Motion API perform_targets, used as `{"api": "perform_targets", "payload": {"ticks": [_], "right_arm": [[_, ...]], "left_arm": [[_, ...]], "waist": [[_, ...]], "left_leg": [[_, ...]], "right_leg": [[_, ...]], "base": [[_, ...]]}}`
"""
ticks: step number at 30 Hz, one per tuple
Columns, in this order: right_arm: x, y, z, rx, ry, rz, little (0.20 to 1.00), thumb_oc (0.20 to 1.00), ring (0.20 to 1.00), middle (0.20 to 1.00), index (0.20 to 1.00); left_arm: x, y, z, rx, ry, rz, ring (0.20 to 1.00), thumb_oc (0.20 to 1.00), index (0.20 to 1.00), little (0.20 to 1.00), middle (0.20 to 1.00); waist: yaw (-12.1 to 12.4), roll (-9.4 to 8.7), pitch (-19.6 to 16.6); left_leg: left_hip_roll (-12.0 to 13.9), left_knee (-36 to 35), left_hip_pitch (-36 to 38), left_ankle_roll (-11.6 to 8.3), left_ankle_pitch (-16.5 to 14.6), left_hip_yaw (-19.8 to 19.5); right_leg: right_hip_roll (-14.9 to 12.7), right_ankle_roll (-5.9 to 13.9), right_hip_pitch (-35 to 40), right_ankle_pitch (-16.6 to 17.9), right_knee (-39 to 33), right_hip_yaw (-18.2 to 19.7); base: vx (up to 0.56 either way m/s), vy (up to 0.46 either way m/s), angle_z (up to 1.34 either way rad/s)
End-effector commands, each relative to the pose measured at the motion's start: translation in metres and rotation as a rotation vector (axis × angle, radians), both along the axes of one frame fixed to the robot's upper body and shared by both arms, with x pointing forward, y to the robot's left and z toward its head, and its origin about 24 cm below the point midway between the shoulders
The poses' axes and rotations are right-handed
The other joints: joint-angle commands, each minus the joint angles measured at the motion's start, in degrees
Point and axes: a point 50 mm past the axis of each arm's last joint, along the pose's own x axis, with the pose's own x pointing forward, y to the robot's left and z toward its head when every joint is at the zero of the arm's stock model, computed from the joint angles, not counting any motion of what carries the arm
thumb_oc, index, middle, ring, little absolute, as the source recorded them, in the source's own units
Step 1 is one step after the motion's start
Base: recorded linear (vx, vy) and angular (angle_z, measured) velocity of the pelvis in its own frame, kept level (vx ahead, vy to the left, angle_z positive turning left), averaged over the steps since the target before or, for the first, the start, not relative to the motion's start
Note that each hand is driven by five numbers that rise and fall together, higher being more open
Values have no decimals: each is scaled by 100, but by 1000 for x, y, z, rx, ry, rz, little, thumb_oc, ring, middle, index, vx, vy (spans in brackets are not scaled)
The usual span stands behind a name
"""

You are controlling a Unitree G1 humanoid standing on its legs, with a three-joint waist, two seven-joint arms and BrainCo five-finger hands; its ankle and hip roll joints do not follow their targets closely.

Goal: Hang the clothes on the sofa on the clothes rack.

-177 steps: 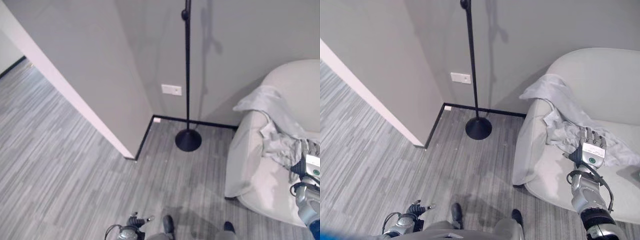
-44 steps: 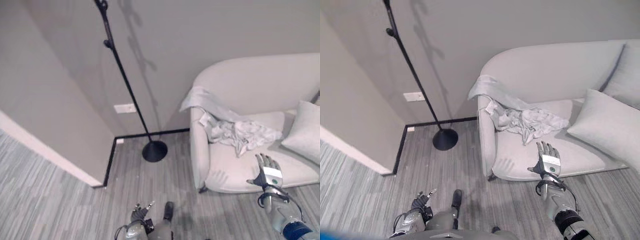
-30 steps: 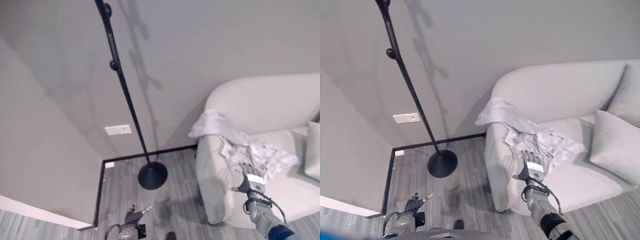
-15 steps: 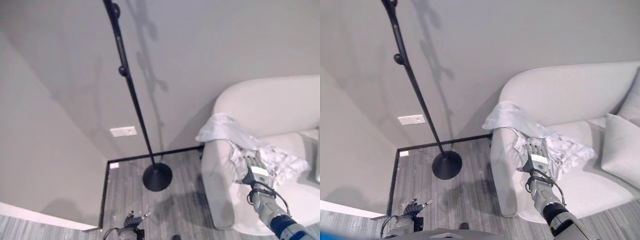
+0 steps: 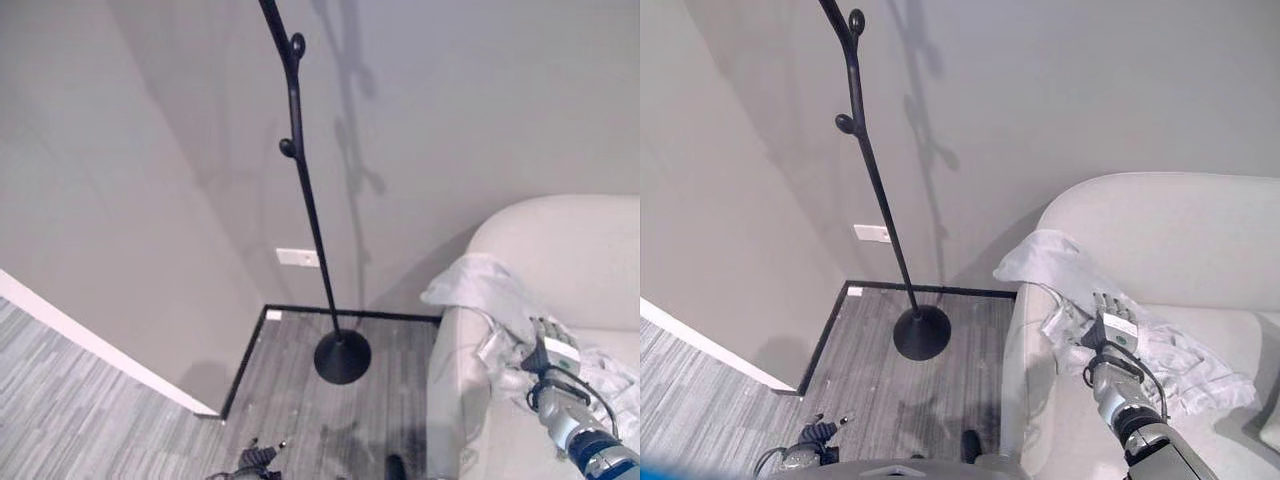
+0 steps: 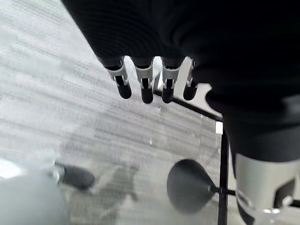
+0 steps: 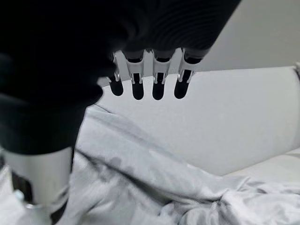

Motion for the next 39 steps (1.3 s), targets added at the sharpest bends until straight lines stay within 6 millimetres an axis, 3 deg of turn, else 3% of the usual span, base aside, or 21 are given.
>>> {"api": "perform_targets", "payload": {"ticks": [1,4,6,12,19,20,26,30,35,39], "right_arm": [[6,-15,14,16,-77,-35,1000,1000,1000,1000,1000],[2,-15,9,84,-49,-56,1000,1000,1000,1000,1000],[6,-16,15,186,-104,-78,1000,1000,1000,1000,1000],[7,-16,16,198,-81,-54,1000,1000,1000,1000,1000],[4,-17,15,197,-31,-16,1000,1000,1000,1000,1000],[56,-83,95,107,31,-188,1000,1000,1000,1000,1000],[55,-78,86,145,55,-216,1000,1000,1000,1000,1000],[52,-83,84,170,44,-288,1000,1000,1000,1000,1000],[56,-80,87,134,6,-306,1000,1000,1000,1000,1000],[55,-78,87,69,-21,-264,1000,1000,1000,1000,1000]], "left_arm": [[15,3,5,22,-49,-11,1000,1000,1000,1000,1000],[13,2,4,20,-41,-22,1000,1000,1000,1000,1000],[5,3,1,12,-12,-1,1000,1000,1000,1000,1000],[-1,9,0,9,3,31,1000,1000,1000,1000,1000],[1,7,1,7,5,-49,1000,1000,1000,1000,1000],[-30,34,-1,-7,133,-187,1000,1000,1000,1000,1000],[-63,42,-5,-1,248,-126,1000,1000,1000,1000,1000],[-56,35,-6,-9,232,-167,1000,1000,1000,1000,1000],[-29,26,-3,-4,136,-202,1000,1000,1000,1000,1000],[-27,25,-2,2,121,-200,1000,1000,1000,1000,1000]], "waist": [[77,-230,-322],[67,-255,-324],[56,-279,-316],[65,-293,-305],[44,-284,-303],[240,-381,-62],[263,-405,-95],[253,-361,-141],[200,-314,-169],[188,-275,-172]], "left_leg": [[-184,-242,142,-149,1,-202],[-146,-245,116,-215,-3,-339],[-97,-245,111,-262,20,-398],[-63,-245,131,-317,64,-451],[-55,-245,139,-324,74,-476],[-168,-245,-240,223,85,1362],[-125,-245,-219,178,51,1387],[-115,-245,-177,158,27,1409],[-99,-245,-157,136,10,1420],[-115,-245,-125,156,-30,1434]], "right_leg": [[-142,499,70,-19,159,186],[-176,435,111,-115,187,-7],[-198,407,123,-187,270,-135],[-219,385,171,-296,391,-274],[-270,375,178,-388,529,-371],[-1001,777,290,-1,167,-1022],[-1000,748,300,18,93,-1004],[-984,728,374,10,-8,-988],[-972,715,433,28,-121,-971],[-979,734,445,37,-147,-924]], "base": [[126,-122,24],[72,-77,28],[92,-89,35],[68,-49,17],[29,-14,7],[0,0,0],[15,-3,15],[22,1,-5],[6,3,-2],[32,39,-6]]}}
